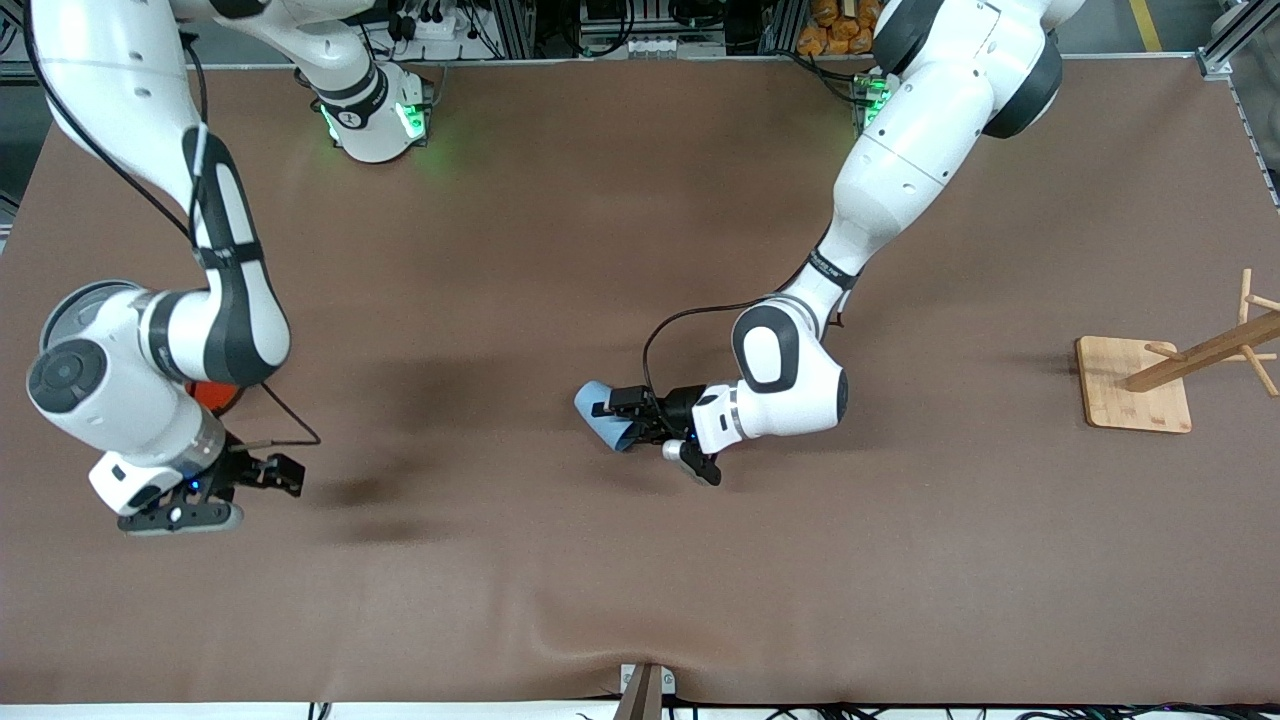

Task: Flip cup
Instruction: 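Grasp the cup with the left gripper while the right gripper withdraws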

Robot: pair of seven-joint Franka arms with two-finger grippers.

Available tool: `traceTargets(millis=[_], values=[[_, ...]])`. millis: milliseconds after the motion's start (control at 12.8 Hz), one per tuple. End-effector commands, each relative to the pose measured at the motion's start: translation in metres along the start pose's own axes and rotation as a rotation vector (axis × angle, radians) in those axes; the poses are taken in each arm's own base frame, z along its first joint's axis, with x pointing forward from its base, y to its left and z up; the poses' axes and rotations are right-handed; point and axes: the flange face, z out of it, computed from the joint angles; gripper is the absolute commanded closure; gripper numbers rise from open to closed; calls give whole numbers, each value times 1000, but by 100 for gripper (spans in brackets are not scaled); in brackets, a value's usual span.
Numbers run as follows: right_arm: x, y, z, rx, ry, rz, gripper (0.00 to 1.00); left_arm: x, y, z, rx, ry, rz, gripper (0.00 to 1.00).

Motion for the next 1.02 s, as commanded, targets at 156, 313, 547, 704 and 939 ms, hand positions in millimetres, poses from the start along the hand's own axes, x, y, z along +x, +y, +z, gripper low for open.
traceTargets(millis=[156, 313, 547, 704, 939], values=[[-67, -7, -66, 83, -92, 22, 0, -23, -16, 14, -20, -30, -64, 59], [-74, -6, -98, 103, -151, 16, 0, -24, -13, 13, -34, -45, -104, 93], [-73, 17, -139, 111, -208, 39, 0, -7, 18, -13, -17, -59, -187, 100], [-68, 32, -169, 117, -235, 57, 0, 16, 41, -54, 60, -96, -205, 100], [-81, 82, -223, 124, -243, 110, 0, 39, 78, -122, 229, -155, -335, 100]])
